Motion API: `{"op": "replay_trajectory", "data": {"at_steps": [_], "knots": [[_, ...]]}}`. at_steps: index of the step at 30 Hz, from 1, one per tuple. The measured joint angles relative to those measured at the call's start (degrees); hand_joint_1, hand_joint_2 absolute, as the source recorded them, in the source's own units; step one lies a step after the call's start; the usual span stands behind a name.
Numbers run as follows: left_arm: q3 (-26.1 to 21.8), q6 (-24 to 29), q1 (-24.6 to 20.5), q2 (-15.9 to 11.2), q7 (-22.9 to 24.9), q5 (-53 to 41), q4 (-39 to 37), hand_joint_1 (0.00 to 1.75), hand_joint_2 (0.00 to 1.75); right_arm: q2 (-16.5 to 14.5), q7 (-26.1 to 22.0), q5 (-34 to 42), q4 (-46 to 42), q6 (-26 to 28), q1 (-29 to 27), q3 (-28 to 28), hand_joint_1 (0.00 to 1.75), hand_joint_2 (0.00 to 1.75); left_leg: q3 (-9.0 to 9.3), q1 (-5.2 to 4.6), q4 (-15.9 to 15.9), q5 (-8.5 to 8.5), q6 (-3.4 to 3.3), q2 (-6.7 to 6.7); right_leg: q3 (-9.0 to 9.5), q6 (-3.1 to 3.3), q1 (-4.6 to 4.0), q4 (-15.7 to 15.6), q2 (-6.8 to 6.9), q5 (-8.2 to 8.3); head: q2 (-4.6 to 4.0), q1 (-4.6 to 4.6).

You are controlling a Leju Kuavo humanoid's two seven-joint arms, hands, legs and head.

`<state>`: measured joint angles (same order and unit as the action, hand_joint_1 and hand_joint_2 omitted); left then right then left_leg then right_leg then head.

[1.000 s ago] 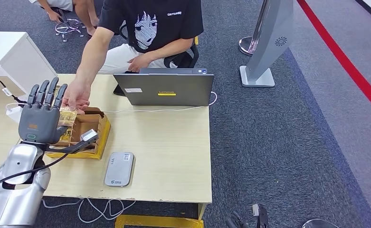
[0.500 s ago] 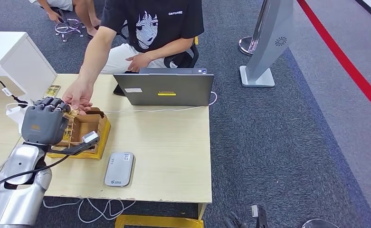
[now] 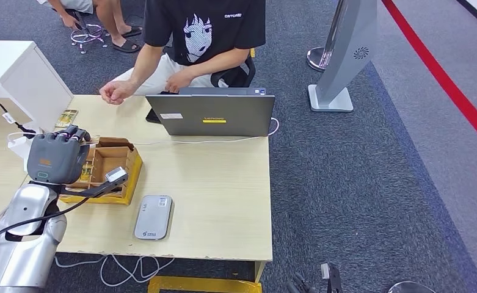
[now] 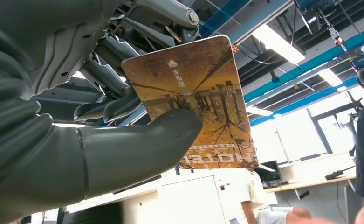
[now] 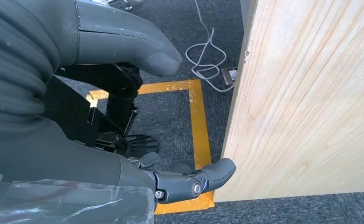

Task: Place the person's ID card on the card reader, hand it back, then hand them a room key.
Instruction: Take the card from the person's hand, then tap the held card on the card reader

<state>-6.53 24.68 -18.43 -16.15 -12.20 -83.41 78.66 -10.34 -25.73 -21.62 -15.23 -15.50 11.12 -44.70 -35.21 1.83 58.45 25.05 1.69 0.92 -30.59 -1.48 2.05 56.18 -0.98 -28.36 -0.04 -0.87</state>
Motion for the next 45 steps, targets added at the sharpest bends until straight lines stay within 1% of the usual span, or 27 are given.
{"op": "replay_trajectory", "data": {"at_steps": [12, 14, 16, 19, 22, 25, 28, 35, 45], "knots": [[0.02, 0.05, 0.00, 0.03, -0.13, 0.13, 0.00, 1.75, 1.75, 0.00, 0.00, 0.20, 0.00, -0.17, -0.12, 0.33, 0.00, 1.75, 0.00, 0.00, 0.00, 0.00, 0.00, 0.00, 0.00, 0.00, 0.00, 0.00, 0.00, 0.00, 0.00, 0.00], [0.15, 0.22, 0.03, 0.28, -0.96, 1.14, 0.01, 1.75, 1.75, 0.00, -0.01, 0.76, 0.00, -0.63, -0.13, 0.33, 0.00, 1.75, 0.00, 0.00, 0.00, 0.00, 0.00, 0.00, 0.00, 0.00, 0.00, 0.00, 0.00, 0.00, 0.00, 0.00], [0.68, 0.15, 0.45, 1.19, -2.73, 3.03, 0.29, 1.75, 1.75, 0.00, -0.15, 1.28, 0.00, -0.97, -0.16, 0.33, 0.00, 1.75, 0.00, -0.02, 0.00, 0.00, 0.00, 0.01, 0.02, 0.00, 0.01, 0.00, 0.01, 0.00, 0.00, 0.00], [2.99, -1.02, 2.74, 3.36, -5.42, 4.54, 1.59, 1.75, 1.75, 0.00, -0.59, 1.98, 0.00, -1.16, -0.27, 0.33, 0.00, 1.75, 0.00, -0.06, 0.00, 0.02, -0.02, 0.01, 0.03, 0.00, 0.06, -0.02, 0.01, 0.00, 0.00, 0.01], [7.07, -2.13, 5.88, 5.02, -6.25, 4.91, 1.99, 1.75, 1.75, 0.00, -0.74, 2.23, 0.00, -1.02, -0.47, 0.33, 0.00, 1.75, 0.00, -0.10, 0.00, 0.04, -0.03, -0.03, 0.01, -0.01, 0.11, -0.03, -0.02, 0.00, 0.00, 0.01], [11.24, -4.48, 7.71, 5.59, -5.36, 6.79, 0.97, 1.75, 1.75, 0.00, -0.69, 2.58, 0.00, -0.96, -0.70, 0.33, 0.00, 1.75, 0.00, -0.09, 0.00, 0.04, -0.02, -0.04, 0.00, -0.01, 0.10, -0.04, -0.02, 0.00, 0.00, 0.03], [14.02, -6.27, 8.40, 5.38, -4.90, 8.73, -0.94, 1.75, 1.75, 0.03, -0.55, 2.86, 0.00, -0.55, -0.79, 0.32, 0.00, 1.75, 0.01, -0.07, 0.00, 0.04, -0.02, -0.07, 0.00, -0.01, 0.07, -0.03, -0.04, 0.00, 0.00, 0.02], [15.92, -6.29, 8.48, 5.01, -5.07, 9.38, -4.06, 1.75, 1.75, 0.20, -0.50, 3.19, 0.00, -0.27, -0.91, 0.31, 0.00, 1.75, 0.01, -0.06, 0.00, 0.03, -0.02, -0.08, 0.01, -0.01, 0.05, -0.02, -0.05, 0.00, 0.00, 0.02], [16.74, -6.64, 8.15, 5.02, -4.96, 9.39, -5.90, 1.75, 1.75, 0.34, -0.50, 3.63, 0.00, -0.19, -0.95, 0.24, 0.00, 1.75, 0.01, -0.06, 0.00, 0.03, -0.02, -0.08, 0.00, -0.01, 0.06, -0.02, -0.06, 0.00, 0.00, 0.02]]}}
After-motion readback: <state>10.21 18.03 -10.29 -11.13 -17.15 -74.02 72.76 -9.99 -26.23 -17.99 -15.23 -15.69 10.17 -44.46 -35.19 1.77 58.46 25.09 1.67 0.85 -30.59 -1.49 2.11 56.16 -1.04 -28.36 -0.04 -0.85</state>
